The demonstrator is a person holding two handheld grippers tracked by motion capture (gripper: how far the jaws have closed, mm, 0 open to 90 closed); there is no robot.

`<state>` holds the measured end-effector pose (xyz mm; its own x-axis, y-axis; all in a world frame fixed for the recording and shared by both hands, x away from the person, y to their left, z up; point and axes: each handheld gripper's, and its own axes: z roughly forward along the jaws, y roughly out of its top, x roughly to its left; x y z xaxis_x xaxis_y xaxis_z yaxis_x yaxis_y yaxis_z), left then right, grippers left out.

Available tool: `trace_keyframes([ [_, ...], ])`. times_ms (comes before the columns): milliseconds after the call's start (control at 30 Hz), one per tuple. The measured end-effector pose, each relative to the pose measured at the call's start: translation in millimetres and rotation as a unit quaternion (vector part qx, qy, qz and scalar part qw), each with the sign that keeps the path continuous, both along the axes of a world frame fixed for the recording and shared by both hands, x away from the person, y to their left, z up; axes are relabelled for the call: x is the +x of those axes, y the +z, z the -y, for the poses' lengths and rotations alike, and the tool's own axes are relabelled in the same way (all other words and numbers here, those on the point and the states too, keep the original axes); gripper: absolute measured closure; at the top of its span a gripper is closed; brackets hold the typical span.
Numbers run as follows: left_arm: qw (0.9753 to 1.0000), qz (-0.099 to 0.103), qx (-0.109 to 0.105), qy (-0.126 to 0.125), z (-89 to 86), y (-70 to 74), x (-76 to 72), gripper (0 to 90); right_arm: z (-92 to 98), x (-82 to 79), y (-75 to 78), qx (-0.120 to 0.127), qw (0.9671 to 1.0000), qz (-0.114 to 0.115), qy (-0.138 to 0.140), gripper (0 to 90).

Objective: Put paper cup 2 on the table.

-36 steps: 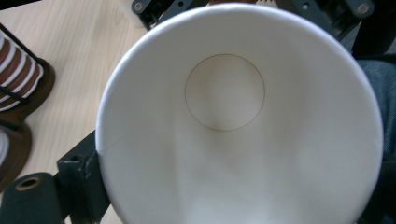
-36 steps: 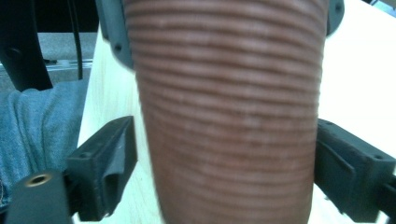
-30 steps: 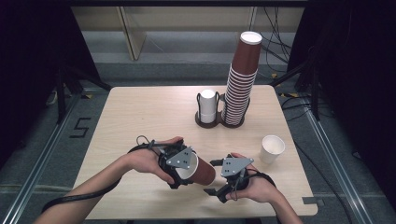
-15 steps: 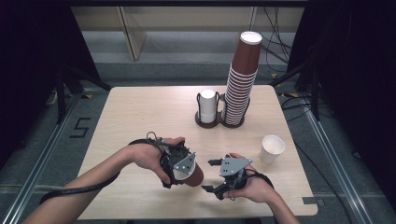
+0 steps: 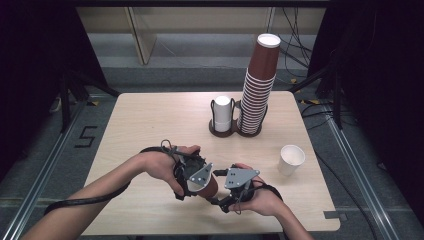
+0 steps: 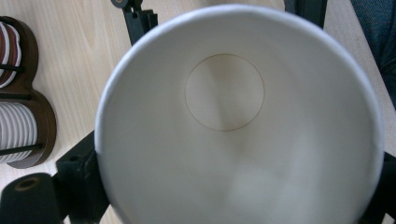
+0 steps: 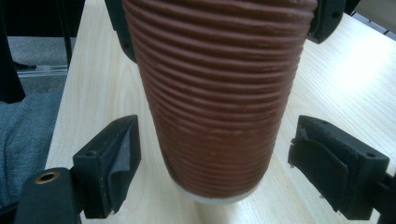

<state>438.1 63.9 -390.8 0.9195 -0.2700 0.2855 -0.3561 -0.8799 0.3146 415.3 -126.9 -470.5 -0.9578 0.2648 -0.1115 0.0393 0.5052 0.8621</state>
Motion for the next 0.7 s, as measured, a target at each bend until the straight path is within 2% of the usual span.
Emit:
trace_keyframes([
  [33,1.0000,0.000,-0.001,0.000,0.4,0.1,-0.2,9.9,-1.0,-1.0,-0.5,0.000,1.0000,-0.004,-0.001,17.0],
  [133,1.0000,0.001,-0.002,-0.002,1.3,0.8,-0.4,9.9,-3.5,0.1,-1.3,-0.001,1.0000,0.003,0.008,17.6],
  [300,1.0000,0.002,0.000,-0.007,3.9,3.0,-0.8,9.9,-5.8,0.3,-1.5,0.001,1.0000,0.004,0.008,17.6],
  [367,1.0000,0.002,0.001,-0.009,5.0,3.4,-1.3,9.9,-6.3,0.1,-0.9,0.006,1.0000,0.004,0.002,17.8],
  [500,0.9999,0.003,-0.001,-0.014,7.6,2.8,-2.5,10.0,-7.6,0.5,-0.4,0.013,0.9998,0.010,0.008,19.6],
  [667,0.9999,0.000,-0.001,-0.015,8.2,2.7,-2.3,10.1,-6.9,-0.4,-1.7,0.018,0.9998,0.005,0.003,20.3],
  [700,0.9999,0.000,-0.002,-0.015,7.9,2.9,-2.2,10.2,-6.7,0.1,-1.8,0.019,0.9997,0.013,0.004,20.6],
])
